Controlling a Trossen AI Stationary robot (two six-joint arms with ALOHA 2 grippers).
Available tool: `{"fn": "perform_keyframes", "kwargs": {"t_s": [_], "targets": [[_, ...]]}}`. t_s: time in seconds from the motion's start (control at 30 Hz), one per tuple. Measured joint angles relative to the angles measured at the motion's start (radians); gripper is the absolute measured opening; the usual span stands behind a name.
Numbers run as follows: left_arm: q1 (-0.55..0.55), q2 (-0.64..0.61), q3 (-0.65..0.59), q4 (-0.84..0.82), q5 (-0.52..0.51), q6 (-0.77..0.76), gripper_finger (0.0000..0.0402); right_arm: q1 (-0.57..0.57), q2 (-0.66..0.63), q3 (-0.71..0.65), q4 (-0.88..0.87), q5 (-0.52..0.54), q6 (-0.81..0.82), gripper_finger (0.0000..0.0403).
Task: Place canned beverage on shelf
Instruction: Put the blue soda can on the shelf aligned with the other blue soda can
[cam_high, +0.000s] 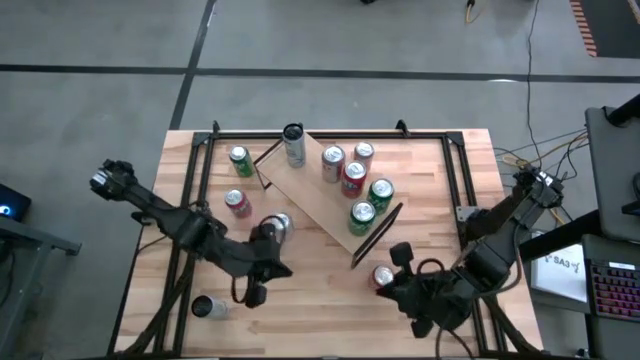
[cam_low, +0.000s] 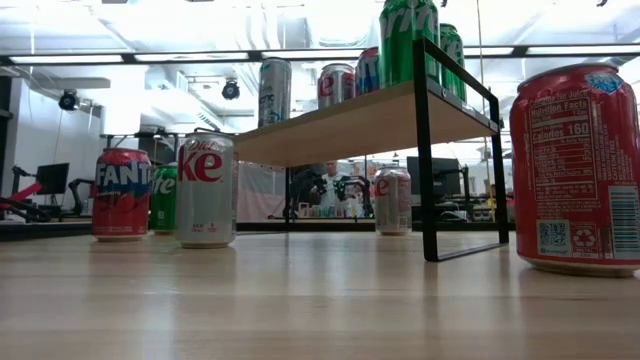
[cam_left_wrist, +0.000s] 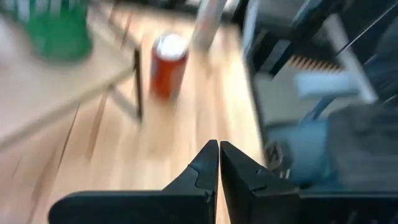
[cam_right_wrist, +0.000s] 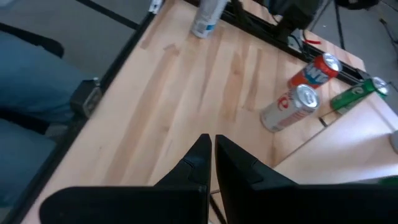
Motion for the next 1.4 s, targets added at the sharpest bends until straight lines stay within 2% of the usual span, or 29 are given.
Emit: {"fn": "perform_keyframes", "kwargs": {"t_s": [0.13, 0.23, 0.37, 0.5, 0.63, 0.73, 0.93, 1.07, 1.4], "targets": [[-0.019, 0.093, 0.182, -0.396, 0.000, -0.231, 0.0000, 0.017, 0.000, -0.002, -0.001, 0.000, 0.021, 0.0012], [-0.034, 0.162, 0.309, -0.639, 0.051, -0.434, 0.0000, 0.019, 0.000, -0.004, -0.004, 0.000, 0.040, 0.0012], [-0.073, 0.253, 0.441, -0.839, 0.157, -0.648, 0.0000, 0.019, 0.000, -0.016, -0.005, 0.001, 0.042, 0.0012], [-0.126, 0.329, 0.525, -0.953, 0.259, -0.791, 0.0000, 0.019, 0.000, -0.031, -0.001, 0.001, 0.042, 0.0012], [-0.196, 0.371, 0.562, -1.004, 0.269, -0.863, 0.0000, 0.019, 0.000, -0.038, 0.000, 0.001, 0.043, 0.0012], [-0.253, 0.370, 0.558, -1.007, 0.264, -0.861, 0.0000, 0.019, 0.000, -0.038, 0.005, 0.001, 0.043, 0.0012], [-0.415, 0.356, 0.533, -1.010, 0.123, -0.721, 0.0000, 0.019, 0.000, -0.038, 0.028, 0.001, 0.027, 0.0012], [-0.493, 0.353, 0.519, -1.010, 0.098, -0.733, 0.0000, 0.019, 0.000, -0.038, 0.031, 0.001, 0.026, 0.0012], [-0.519, 0.356, 0.499, -1.010, 0.098, -0.797, 0.0000, 0.019, 0.002, -0.038, 0.061, 0.001, 0.028, 0.0012]]}}
